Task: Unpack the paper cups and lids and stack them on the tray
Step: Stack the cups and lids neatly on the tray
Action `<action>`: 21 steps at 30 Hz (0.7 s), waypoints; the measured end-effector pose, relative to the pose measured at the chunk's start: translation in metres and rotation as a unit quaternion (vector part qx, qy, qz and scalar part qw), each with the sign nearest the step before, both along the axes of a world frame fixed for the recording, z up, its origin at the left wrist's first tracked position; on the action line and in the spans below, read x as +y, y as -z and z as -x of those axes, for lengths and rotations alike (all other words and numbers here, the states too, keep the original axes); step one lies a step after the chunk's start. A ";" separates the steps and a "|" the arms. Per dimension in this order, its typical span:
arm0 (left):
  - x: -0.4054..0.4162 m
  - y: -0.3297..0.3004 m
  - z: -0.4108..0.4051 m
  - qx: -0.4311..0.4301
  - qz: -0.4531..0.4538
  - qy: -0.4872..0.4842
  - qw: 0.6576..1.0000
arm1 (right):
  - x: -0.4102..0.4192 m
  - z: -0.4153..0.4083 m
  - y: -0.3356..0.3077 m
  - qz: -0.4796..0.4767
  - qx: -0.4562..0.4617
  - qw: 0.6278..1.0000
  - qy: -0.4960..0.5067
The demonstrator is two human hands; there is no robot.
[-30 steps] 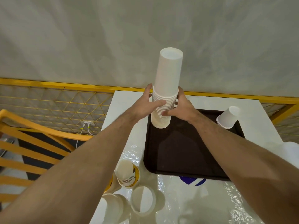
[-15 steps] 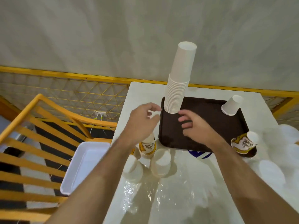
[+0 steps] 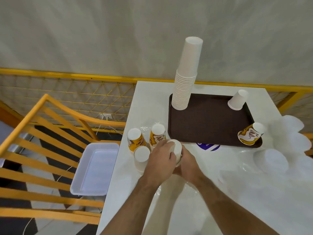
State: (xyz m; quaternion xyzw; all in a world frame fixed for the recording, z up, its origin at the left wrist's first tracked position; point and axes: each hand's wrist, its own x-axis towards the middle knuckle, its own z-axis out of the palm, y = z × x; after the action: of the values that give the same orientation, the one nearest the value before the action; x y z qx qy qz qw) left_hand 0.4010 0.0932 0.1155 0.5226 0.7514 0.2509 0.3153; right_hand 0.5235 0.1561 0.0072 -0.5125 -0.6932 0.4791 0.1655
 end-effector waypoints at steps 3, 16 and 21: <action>-0.001 0.006 -0.002 -0.024 -0.003 -0.023 0.999 | -0.001 0.006 0.005 -0.001 -0.022 1.000 0.013; 0.001 0.024 -0.011 -0.275 0.050 -0.161 0.946 | 0.013 -0.013 -0.006 0.021 0.025 0.993 0.110; 0.010 0.026 -0.021 -0.367 0.056 -0.139 0.918 | 0.026 -0.027 -0.027 0.014 0.080 0.985 0.152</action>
State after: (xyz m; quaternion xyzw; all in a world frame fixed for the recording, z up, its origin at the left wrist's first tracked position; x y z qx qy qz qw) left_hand 0.4217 0.1030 0.0892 0.2656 0.6606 0.4241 0.5597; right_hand 0.5505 0.1817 0.0344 -0.5740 -0.5850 0.4978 0.2837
